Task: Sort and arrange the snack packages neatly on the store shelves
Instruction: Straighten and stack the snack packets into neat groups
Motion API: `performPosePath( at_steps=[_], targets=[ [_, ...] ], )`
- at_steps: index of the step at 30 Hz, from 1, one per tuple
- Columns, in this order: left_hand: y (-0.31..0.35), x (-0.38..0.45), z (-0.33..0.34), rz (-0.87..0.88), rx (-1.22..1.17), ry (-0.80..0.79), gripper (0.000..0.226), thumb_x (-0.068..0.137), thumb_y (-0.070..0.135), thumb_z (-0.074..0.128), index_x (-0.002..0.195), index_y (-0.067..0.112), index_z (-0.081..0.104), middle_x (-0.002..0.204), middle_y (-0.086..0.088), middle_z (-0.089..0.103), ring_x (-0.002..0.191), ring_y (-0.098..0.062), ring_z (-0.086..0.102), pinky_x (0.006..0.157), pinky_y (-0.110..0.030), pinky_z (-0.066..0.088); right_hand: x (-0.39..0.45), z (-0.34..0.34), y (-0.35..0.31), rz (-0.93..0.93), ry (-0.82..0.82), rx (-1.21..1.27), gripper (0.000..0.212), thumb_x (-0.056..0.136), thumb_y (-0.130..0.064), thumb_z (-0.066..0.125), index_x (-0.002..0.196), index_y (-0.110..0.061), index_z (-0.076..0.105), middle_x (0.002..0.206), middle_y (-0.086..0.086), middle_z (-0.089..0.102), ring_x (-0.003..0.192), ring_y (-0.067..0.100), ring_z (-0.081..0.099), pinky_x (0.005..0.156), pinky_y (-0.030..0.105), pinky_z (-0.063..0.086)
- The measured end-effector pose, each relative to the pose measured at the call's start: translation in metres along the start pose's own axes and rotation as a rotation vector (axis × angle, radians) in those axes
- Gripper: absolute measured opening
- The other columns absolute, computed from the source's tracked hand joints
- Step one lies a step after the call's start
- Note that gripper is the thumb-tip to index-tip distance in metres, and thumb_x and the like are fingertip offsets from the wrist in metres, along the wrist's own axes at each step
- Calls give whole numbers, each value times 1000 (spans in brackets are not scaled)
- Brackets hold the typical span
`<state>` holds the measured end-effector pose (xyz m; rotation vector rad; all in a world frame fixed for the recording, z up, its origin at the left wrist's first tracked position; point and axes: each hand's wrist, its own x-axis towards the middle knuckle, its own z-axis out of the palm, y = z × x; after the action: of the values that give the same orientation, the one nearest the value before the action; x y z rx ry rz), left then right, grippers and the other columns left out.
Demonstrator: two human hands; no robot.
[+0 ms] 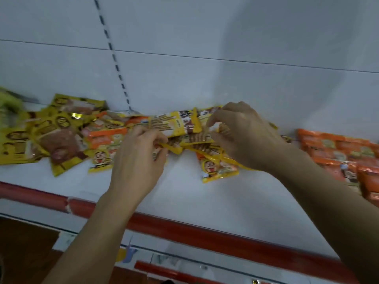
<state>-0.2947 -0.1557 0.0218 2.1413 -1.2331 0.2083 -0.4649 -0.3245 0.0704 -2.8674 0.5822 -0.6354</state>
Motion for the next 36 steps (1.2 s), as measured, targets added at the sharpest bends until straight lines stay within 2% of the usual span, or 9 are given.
performPosePath(
  at_steps=[6, 9, 16, 19, 22, 26, 31, 33, 36],
  targets=[
    [-88, 9, -25, -321, 180, -61, 50, 84, 49, 72, 123, 21, 58, 131, -11, 52, 125, -38, 46, 95, -53, 46, 41, 54, -68, -29, -30, 62, 22, 91, -26, 65, 112, -24, 69, 113, 2, 62, 111, 29, 53, 88, 47, 48],
    [-103, 5, -24, -294, 132, -121, 59, 79, 45, 78, 129, 23, 54, 137, -10, 40, 127, -40, 42, 100, -52, 45, 52, 79, -92, -34, -62, 105, 23, 89, -21, 66, 111, -24, 67, 116, 0, 63, 115, 30, 52, 92, 50, 47],
    [-113, -4, -26, -175, -90, 54, 51, 73, 18, 86, 116, 27, 61, 125, 4, 36, 115, -14, 44, 79, -7, 34, 71, 110, -121, 60, -38, 171, 26, 96, -20, 60, 122, -16, 63, 114, 4, 65, 103, 27, 61, 87, 44, 51],
    [-115, -8, -30, -92, -151, 124, 49, 70, 6, 87, 112, 22, 67, 121, 7, 36, 107, -2, 39, 87, 6, 29, 83, 114, -133, 81, -43, 154, 34, 100, -20, 52, 133, -13, 55, 119, 9, 65, 107, 31, 61, 88, 47, 51],
    [-115, -11, -34, 12, -185, 186, 45, 69, -2, 87, 106, 16, 70, 122, 3, 40, 111, 0, 39, 97, 2, 28, 102, 118, -140, 133, -132, 152, 32, 99, -13, 48, 130, -8, 54, 113, 13, 66, 102, 36, 61, 83, 49, 52],
    [-116, -13, -38, 60, -254, 240, 37, 77, -6, 79, 105, 16, 71, 125, -5, 47, 115, -1, 46, 97, -15, 46, 109, 119, -140, 218, -180, 233, 23, 102, -12, 46, 88, -14, 63, 79, 2, 62, 70, 19, 57, 60, 33, 42],
    [-120, -11, -40, -47, -469, 201, 38, 96, 27, 62, 134, 24, 55, 130, 7, 56, 119, -6, 55, 95, -22, 48, 87, 104, -129, 335, 36, 492, 26, 102, -13, 51, 85, -15, 71, 60, -7, 61, 52, 15, 56, 55, 36, 48],
    [-121, -11, -41, -151, -648, 165, 32, 100, 34, 57, 131, 28, 57, 120, 15, 64, 111, -4, 62, 86, -25, 54, 77, 95, -126, 381, 96, 602, 32, 103, -14, 52, 80, -31, 68, 59, -18, 62, 49, 3, 53, 58, 35, 51],
    [-116, -10, -41, -278, -841, 188, 32, 92, 39, 63, 115, 16, 68, 95, -3, 72, 87, -11, 70, 68, -25, 56, 63, 89, -126, 448, 122, 712, 28, 104, -18, 54, 84, -34, 67, 64, -20, 65, 50, -1, 56, 61, 40, 60]
  ],
)
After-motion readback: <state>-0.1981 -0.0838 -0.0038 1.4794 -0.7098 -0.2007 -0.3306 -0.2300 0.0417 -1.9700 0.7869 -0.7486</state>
